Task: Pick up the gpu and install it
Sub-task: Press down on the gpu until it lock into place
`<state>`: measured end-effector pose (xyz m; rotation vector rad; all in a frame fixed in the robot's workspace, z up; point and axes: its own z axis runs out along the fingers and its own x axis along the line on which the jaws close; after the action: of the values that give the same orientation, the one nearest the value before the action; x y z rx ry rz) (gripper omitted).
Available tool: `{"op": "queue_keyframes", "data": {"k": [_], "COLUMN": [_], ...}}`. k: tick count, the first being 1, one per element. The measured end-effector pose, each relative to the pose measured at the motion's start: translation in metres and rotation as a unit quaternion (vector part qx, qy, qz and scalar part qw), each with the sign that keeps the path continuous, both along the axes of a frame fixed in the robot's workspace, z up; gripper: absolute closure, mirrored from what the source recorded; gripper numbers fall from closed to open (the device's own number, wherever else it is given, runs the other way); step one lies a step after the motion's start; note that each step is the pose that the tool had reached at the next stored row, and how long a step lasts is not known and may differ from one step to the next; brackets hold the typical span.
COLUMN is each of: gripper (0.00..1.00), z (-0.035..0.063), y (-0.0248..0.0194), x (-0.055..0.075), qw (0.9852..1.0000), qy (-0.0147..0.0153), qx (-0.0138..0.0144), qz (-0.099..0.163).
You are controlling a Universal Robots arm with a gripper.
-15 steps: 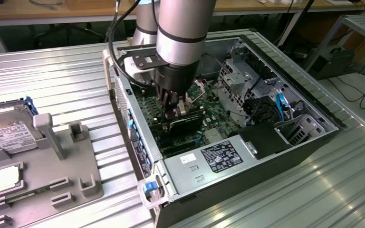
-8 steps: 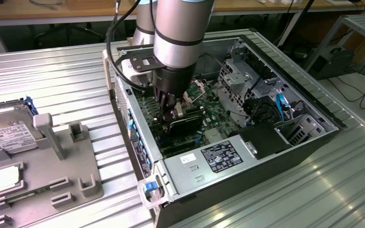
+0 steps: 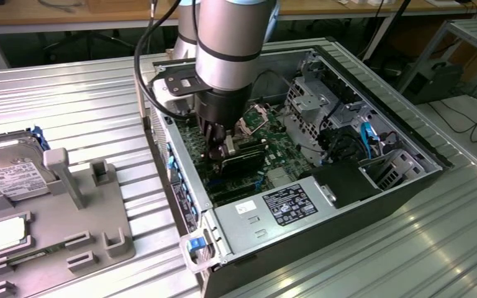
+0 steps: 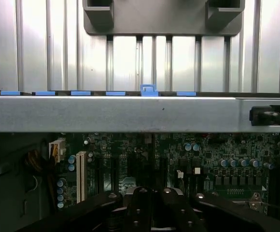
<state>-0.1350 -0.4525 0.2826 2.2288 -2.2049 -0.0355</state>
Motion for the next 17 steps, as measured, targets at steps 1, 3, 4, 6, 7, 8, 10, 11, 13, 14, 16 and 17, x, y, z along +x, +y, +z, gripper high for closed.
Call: {"op": "queue_keyframes", "data": {"k": [1,3,4,6,7,8,10,11,13,14,16,17], "gripper": [0.89,0.89,0.89,0.89,0.89,0.89,0.89,0.89,0.89,0.89,0.89,0.89], "z": [-0.0002,-0.001,-0.0017,-0.0031,-0.0039,-0.0046,-0.0061,-0.0077,-0.0092,-0.01,-0.0119,-0.0128], "y": [0.0,0.0001,0.0001,0.0001,0.0001,0.0001,0.0001,0.0001,0.0,0.0,0.0,0.0001], "x": [-0.001,-0.001,-0.001,-0.001,-0.002,-0.002,-0.002,-0.002,-0.002,-0.002,-0.002,-0.002], "qw": [1.0,1.0,1.0,1.0,1.0,1.0,1.0,1.0,1.0,1.0,1.0,1.0], "qy": [0.0,0.0,0.0,0.0,0.0002,0.0005,0.0012,0.002,0.0029,0.0035,0.0045,0.0048], "qx": [0.0,0.0,0.0,0.0,0.0,0.0,0.0,0.0,-0.0003,-0.0005,-0.0006,-0.0008], "qz": [0.0,0.0,0.0,0.0,0.0,0.0,0.001,0.001,0.001,0.001,0.001,0.002]}}
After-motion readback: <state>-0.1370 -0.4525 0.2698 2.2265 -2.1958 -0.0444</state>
